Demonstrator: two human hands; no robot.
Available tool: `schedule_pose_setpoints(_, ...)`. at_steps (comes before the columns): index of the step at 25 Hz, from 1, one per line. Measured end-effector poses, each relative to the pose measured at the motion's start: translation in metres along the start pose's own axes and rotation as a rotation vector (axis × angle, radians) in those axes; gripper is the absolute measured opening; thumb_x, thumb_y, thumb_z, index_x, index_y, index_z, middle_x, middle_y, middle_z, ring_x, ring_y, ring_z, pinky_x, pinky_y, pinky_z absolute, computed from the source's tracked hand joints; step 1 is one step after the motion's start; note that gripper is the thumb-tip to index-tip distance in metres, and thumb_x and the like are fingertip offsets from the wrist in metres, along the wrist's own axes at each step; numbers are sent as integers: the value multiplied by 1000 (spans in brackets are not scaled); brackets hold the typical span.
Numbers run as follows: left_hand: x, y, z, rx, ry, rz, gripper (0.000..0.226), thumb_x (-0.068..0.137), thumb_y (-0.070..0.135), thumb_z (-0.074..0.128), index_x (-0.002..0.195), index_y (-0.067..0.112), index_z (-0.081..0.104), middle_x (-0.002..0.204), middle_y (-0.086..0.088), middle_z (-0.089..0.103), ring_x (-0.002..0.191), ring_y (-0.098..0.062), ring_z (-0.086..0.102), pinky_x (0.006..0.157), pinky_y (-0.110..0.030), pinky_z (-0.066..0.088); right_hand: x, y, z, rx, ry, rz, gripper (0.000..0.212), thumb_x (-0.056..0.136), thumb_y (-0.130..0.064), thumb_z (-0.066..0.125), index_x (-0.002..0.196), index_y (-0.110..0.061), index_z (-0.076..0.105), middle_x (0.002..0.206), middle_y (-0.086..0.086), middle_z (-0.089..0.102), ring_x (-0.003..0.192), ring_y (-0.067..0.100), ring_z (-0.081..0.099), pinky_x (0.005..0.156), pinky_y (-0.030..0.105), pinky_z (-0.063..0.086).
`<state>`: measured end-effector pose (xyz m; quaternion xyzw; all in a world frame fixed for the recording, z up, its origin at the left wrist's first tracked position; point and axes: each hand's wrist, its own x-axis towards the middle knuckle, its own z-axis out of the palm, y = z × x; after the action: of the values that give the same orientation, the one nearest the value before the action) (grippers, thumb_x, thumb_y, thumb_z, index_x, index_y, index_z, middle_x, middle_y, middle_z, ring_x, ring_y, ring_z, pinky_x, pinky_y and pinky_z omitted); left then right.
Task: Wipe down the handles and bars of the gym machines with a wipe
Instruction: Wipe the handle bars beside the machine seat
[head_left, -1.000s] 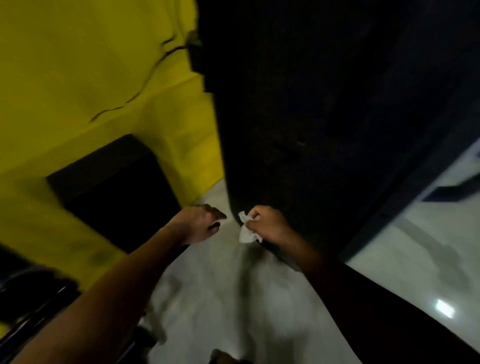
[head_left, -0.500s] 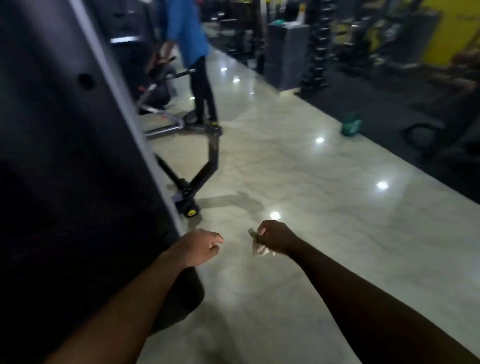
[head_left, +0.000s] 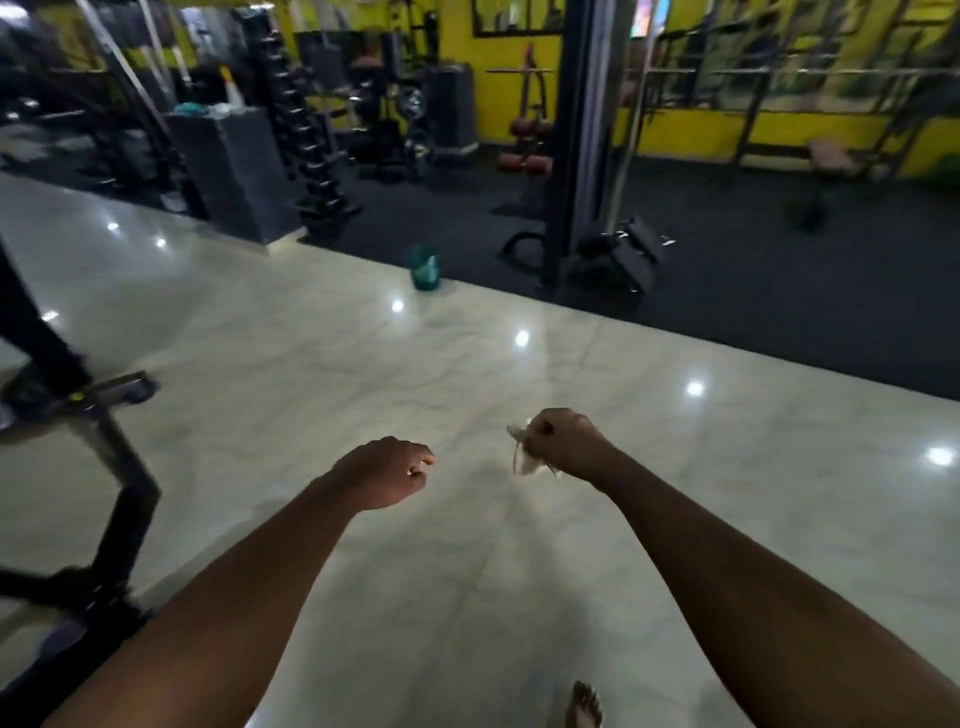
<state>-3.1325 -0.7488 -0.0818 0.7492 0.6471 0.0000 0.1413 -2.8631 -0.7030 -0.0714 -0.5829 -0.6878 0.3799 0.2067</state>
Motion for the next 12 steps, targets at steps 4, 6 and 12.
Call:
schedule_pose_setpoints(4,130,46,-25,7,-20,70,36,89,34,55,124,36,60,111,14,68,106,-12,62,89,-28,49,80,36,-75,25,65,13,24,86,-32,70,87,-8,70,83,7,72,76,22,67,63,26,53)
schedule_pose_setpoints(6,189,69,-43,2,-5,88,36,88,36,55,123,38,60,111,16,68,106,-12,63,90,-29,50,117,48,-114,66,105,17,33,85,-43,73,88,-10,68,74,3,71,68,23,68,57,24,52)
schedule_pose_setpoints(12,370,127,-98,26,25,157,35,90,37,55,124,36,59,114,12,68,107,-14,62,90,-31,50,255,83,-230,39,174,45,19,87,-28,71,87,-9,69,81,8,69,68,23,66,56,25,50)
